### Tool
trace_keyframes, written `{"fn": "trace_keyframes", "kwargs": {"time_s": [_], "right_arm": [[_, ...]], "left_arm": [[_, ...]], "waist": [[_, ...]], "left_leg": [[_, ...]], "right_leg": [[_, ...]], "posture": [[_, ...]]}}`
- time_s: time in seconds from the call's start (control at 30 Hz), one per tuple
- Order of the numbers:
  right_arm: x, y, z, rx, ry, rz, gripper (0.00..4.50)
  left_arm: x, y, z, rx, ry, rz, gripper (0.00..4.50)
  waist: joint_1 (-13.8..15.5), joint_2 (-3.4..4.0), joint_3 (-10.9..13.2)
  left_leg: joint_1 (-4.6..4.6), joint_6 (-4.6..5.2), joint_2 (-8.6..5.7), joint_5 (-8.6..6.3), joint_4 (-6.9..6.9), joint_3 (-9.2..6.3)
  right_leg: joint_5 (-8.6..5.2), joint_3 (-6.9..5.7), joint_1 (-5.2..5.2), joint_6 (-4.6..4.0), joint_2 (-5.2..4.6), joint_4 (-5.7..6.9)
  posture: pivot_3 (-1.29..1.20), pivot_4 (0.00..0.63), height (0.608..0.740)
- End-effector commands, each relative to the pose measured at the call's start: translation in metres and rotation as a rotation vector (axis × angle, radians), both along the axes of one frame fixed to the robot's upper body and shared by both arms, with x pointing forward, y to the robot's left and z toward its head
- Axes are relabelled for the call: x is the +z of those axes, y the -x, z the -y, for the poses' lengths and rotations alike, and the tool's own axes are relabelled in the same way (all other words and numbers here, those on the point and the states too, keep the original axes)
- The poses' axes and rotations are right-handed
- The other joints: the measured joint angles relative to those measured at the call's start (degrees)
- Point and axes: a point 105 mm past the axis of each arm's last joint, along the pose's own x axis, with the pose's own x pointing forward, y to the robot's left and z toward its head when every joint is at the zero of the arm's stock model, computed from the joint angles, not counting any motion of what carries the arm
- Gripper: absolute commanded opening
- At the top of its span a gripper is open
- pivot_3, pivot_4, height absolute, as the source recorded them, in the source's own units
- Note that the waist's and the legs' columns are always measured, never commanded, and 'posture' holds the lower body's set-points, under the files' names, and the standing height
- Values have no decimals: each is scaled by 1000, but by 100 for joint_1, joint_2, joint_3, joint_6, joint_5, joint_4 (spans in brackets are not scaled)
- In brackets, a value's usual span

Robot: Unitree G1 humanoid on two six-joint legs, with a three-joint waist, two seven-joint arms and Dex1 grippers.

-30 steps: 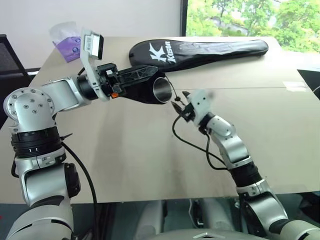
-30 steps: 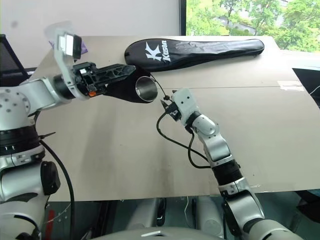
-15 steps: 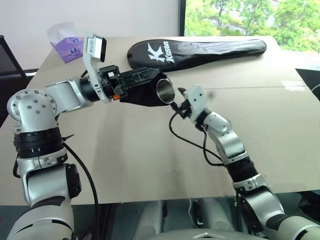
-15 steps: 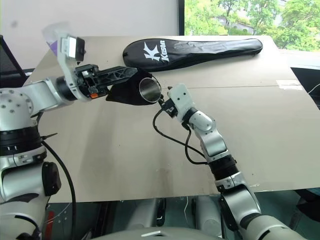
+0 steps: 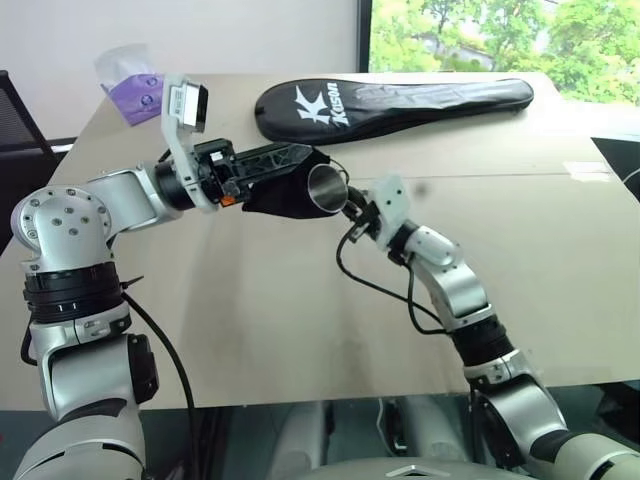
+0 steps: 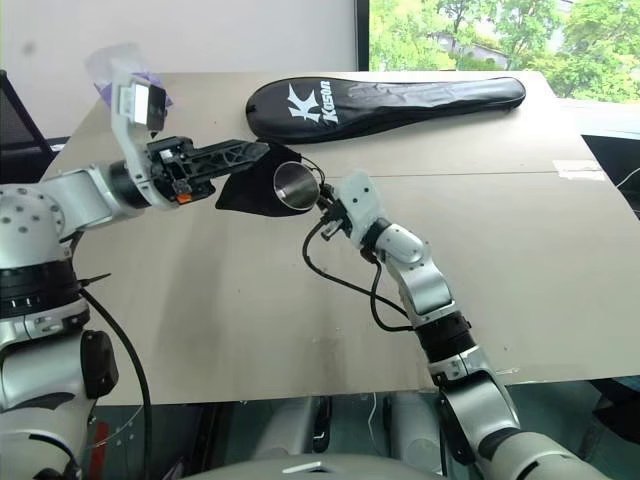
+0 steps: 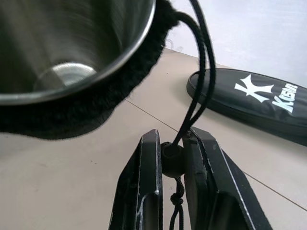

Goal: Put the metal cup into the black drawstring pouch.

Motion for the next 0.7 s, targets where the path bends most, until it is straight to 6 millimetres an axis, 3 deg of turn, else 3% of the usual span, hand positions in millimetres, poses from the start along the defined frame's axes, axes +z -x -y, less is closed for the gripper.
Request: {"fn": "trace_keyframes", "kwargs": {"time_s": [0.03,0.3,0.43,0.6,0.7], "right_arm": [[8,7,6,-7,-23,30,132],[-7,19,24,-39,-34,-32,132],[-10,29,24,5,-27,-61,2068],[-12,24,27,-47,-33,-67,4472],[-11,22,26,-55,-25,-61,4472]], "left_arm": [[11,5,-6,6,8,57,2658],[8,2,-6,-7,-12,48,2658],[8,2,-3,-18,-21,49,2658],[9,1,-1,-25,-25,52,2658],[9,1,0,-28,-26,55,2658]], "waist": [[2,0,0],[2,0,0],[6,0,0],[0,0,0],[2,0,0]], "left_leg": [[0,0,0,0,0,0],[0,0,0,0,0,0],[0,1,0,0,0,0],[1,1,0,0,0,0],[1,1,0,-1,0,0]], "right_leg": [[0,0,0,0,0,0],[0,0,0,0,1,1],[0,-1,0,0,2,1],[0,0,0,0,2,2],[0,0,0,0,2,2]], "posture": [[0,150,740],[0,150,740],[0,150,740],[0,150,740],[0,150,740]]}}
